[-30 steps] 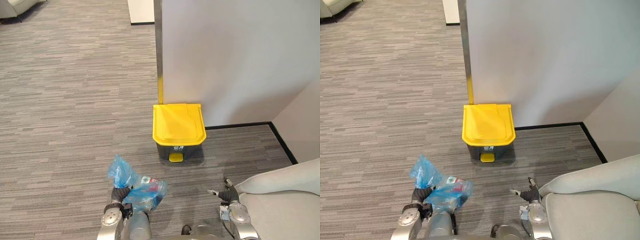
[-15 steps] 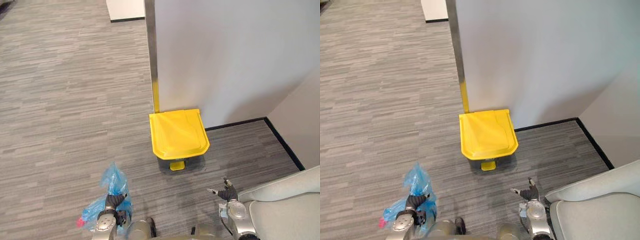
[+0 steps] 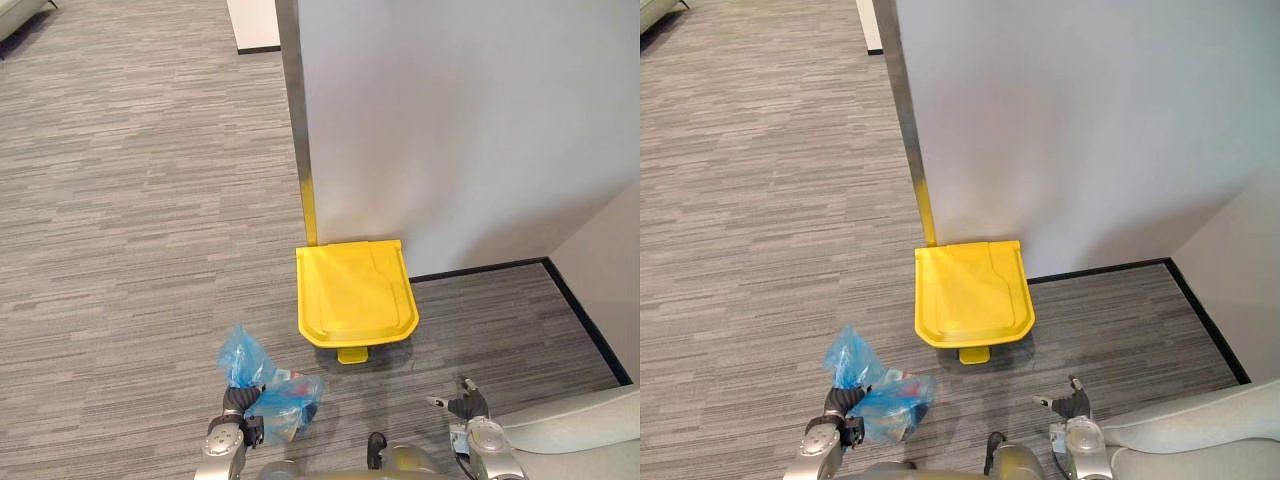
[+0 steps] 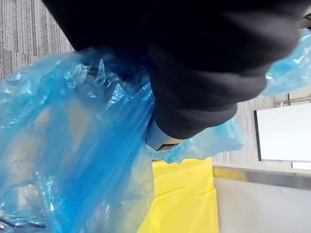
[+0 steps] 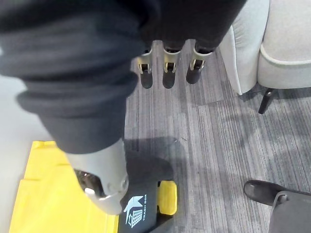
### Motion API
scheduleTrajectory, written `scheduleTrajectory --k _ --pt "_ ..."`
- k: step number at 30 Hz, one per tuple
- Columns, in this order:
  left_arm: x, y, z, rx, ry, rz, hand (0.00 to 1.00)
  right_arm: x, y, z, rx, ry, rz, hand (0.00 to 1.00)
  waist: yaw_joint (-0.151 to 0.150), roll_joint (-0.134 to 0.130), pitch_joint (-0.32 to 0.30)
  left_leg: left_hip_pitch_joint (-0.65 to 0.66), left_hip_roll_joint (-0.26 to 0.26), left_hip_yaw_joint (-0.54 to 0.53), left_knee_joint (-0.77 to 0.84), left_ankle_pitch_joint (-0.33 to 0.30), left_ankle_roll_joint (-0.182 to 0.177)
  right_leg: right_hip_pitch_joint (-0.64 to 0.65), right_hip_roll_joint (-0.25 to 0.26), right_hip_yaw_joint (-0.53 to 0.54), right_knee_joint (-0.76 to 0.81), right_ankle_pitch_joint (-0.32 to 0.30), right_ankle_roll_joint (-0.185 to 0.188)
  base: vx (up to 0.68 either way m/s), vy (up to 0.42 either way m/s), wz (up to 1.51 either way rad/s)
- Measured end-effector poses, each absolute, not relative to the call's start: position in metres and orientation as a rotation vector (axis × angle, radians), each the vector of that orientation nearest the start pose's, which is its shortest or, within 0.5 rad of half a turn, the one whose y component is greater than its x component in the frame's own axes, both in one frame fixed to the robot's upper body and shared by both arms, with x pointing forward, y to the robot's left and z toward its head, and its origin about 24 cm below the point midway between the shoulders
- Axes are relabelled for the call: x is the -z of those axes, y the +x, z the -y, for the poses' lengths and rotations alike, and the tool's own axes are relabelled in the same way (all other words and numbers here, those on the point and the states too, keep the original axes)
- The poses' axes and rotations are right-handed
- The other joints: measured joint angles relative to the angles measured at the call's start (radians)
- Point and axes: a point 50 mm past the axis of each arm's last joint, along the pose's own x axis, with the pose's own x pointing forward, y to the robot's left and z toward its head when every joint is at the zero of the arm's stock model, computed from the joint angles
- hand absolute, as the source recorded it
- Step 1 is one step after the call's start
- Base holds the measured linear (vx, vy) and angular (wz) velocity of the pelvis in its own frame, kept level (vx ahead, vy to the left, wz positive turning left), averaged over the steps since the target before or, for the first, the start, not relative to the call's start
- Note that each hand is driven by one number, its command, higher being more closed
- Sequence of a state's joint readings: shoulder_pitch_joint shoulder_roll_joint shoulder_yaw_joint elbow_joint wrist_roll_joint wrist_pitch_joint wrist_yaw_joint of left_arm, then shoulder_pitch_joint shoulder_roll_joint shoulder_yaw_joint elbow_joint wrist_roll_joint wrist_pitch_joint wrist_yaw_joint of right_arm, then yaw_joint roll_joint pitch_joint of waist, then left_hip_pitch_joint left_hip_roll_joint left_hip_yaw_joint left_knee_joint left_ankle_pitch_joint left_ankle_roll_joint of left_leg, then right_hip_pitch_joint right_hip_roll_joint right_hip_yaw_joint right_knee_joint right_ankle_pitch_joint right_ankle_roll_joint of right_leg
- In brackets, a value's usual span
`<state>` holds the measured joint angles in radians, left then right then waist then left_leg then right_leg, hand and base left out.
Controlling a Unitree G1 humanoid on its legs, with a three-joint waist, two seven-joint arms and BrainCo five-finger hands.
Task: Gather rubbish on tea table into small bin, then transfer packed bag to large trash can.
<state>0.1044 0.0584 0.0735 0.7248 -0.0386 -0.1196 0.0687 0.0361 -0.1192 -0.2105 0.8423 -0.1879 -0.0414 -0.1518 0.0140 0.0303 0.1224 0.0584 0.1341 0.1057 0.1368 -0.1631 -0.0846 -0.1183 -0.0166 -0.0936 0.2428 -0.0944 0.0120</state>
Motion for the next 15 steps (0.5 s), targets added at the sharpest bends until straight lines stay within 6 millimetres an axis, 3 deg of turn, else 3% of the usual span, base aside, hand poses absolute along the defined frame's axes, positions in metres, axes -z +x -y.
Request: scheduleTrajectory --k 10,15 --pt "0.119 0.152 -0.212 -0.218 0.083 -0.729 1.0 0.127 0.148 0.236 0.337 -0.232 -0.853 0.0 0.003 -0.004 -0.001 -0.042 -0.04 -0.079 -0.041 0.068 0.017 0.07 -0.024 -0.066 -0.204 0.13 0.015 -0.07 0.031 0.24" --pt "0.119 0.152 -0.215 -0.228 0.096 -0.731 1.0 0.127 0.146 0.237 0.349 -0.221 -0.849 0.0 0.002 -0.01 0.006 -0.063 -0.043 -0.087 -0.064 0.083 0.01 0.079 -0.032 -0.098 -0.234 0.139 0.022 -0.16 -0.024 0.2"
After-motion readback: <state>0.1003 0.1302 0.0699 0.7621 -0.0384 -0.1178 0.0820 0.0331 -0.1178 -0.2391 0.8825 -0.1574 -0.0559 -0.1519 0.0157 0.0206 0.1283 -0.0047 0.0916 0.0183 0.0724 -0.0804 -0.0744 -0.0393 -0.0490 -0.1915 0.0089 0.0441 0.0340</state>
